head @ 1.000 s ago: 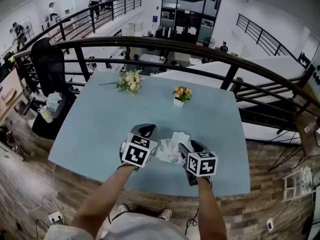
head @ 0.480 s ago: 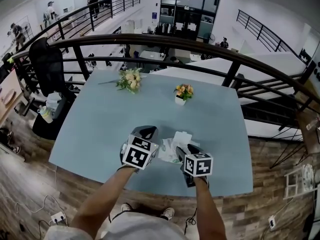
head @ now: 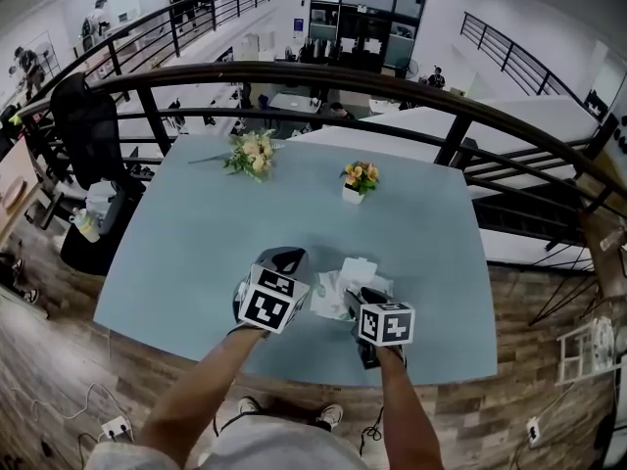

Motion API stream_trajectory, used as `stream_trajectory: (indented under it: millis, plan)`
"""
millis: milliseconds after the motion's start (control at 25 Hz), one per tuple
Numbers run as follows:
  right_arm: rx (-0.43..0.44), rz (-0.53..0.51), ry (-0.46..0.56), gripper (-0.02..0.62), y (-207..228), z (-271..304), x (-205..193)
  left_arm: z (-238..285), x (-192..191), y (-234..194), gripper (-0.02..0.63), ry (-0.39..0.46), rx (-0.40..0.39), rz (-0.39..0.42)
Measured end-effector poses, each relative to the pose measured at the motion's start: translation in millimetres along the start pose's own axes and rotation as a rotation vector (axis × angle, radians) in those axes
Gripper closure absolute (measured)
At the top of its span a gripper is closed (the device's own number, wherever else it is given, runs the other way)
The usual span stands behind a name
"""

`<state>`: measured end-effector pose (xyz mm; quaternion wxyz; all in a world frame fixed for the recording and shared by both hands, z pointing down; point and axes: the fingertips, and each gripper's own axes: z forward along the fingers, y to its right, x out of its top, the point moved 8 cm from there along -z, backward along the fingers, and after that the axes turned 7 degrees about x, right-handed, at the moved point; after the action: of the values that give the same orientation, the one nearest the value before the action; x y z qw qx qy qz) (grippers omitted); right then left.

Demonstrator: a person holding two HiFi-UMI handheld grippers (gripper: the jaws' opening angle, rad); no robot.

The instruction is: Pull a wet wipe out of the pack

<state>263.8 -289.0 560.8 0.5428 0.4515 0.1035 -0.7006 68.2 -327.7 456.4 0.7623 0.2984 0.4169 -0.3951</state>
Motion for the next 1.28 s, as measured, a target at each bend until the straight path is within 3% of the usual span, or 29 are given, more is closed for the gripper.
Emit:
stream_trajectory:
  millis: [480,1280]
  plan:
    - [-0.003,-0.020,-0.027,0.571,0,7,-1,6,-2,-5,0.614,-0.008,-0.001,-0.014]
    - [-0.020,-0.038,0.017,0.581,-1,-5,12,2,-2,-5,0.614,-0.001,-0.003,-0.016]
